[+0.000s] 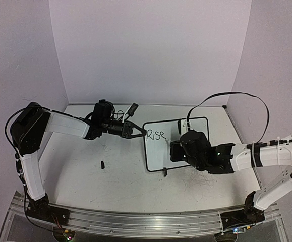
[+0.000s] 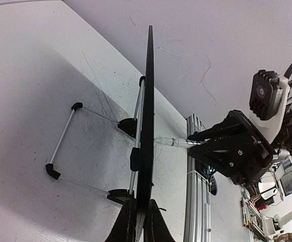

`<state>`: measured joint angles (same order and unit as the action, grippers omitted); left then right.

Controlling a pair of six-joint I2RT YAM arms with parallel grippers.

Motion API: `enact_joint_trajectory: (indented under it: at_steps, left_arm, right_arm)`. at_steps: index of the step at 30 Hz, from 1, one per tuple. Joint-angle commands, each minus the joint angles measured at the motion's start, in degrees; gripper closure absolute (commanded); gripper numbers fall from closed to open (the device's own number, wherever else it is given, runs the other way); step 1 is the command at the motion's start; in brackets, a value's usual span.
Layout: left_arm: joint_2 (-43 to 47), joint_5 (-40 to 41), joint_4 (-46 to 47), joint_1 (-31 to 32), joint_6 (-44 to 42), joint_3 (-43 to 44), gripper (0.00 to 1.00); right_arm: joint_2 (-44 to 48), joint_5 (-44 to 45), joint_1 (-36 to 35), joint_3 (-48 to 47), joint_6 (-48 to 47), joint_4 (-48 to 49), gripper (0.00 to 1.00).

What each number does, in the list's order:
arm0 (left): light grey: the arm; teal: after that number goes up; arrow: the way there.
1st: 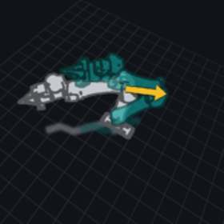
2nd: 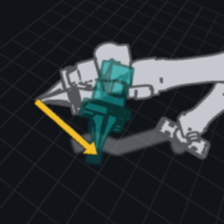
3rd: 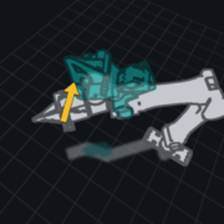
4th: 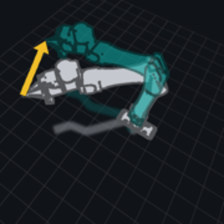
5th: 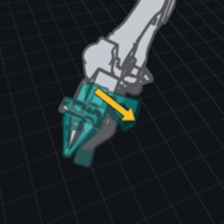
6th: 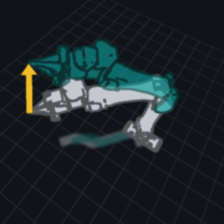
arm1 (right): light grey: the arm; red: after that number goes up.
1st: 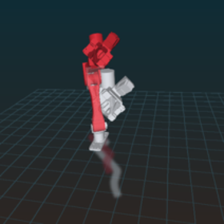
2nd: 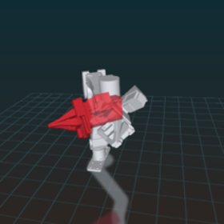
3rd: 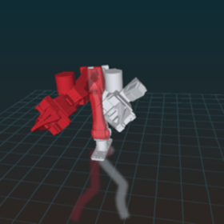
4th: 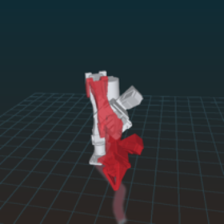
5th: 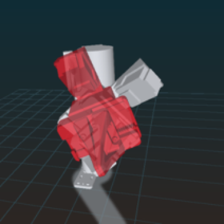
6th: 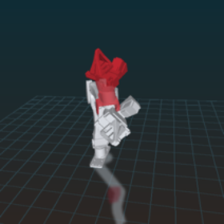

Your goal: Write a sentence on the whiteboard

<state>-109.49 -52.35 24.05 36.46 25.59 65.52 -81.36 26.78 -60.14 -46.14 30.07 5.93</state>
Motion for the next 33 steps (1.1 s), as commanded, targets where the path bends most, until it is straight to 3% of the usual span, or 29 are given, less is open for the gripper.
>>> enact_joint_trajectory:
  at_steps: [1,33]
  left_arm:
    - [0.6,-1.4,1.4,0.5,1.1,-0.1,1.00]
    - [0.7,-1.4,1.3,0.5,1.1,-0.2,1.00]
  right_arm:
    - [4.6,-0.5,0.3,0.9,-0.8,0.9,1.00]
    - [-0.5,4.4,0.9,-1.2,-1.3,-2.0,1.00]
